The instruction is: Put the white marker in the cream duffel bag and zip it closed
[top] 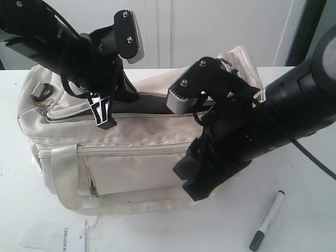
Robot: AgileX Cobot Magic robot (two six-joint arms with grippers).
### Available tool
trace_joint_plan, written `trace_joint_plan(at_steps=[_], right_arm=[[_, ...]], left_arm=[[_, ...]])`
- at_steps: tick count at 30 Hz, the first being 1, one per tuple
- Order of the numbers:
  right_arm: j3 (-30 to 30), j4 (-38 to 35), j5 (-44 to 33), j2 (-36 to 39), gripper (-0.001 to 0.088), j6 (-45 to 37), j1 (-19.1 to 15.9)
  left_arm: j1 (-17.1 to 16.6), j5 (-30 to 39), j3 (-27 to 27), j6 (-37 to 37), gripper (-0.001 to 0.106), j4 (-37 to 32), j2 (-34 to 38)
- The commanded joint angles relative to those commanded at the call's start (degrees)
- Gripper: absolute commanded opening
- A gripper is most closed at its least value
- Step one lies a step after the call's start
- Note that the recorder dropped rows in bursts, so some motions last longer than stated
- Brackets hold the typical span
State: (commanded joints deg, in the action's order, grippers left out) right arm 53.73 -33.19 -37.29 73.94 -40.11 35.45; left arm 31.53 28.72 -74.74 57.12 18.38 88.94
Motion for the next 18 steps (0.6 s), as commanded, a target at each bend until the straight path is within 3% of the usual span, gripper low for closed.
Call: trace_joint_plan(at_steps=[7,15,18], right_arm=[[0.45,-22.31,0.78,2.13,0.0639,-34.07,0.11],[0.35,-26.29,-0.08,9.38,0.0634,-57.36,0.23],[0.35,-26.16,4.21,12.11,0.0634,-64.81,1.78]], left_arm=[[-0.12,0.85,-2.31,-1.98,0.000,0.00,-0.76],[-0.12,3.33,-5.51,-2.39,0.000,0.00,-0.98],[-0.12,3.44,-5.48,-2.55,0.000,0.00,-0.98]])
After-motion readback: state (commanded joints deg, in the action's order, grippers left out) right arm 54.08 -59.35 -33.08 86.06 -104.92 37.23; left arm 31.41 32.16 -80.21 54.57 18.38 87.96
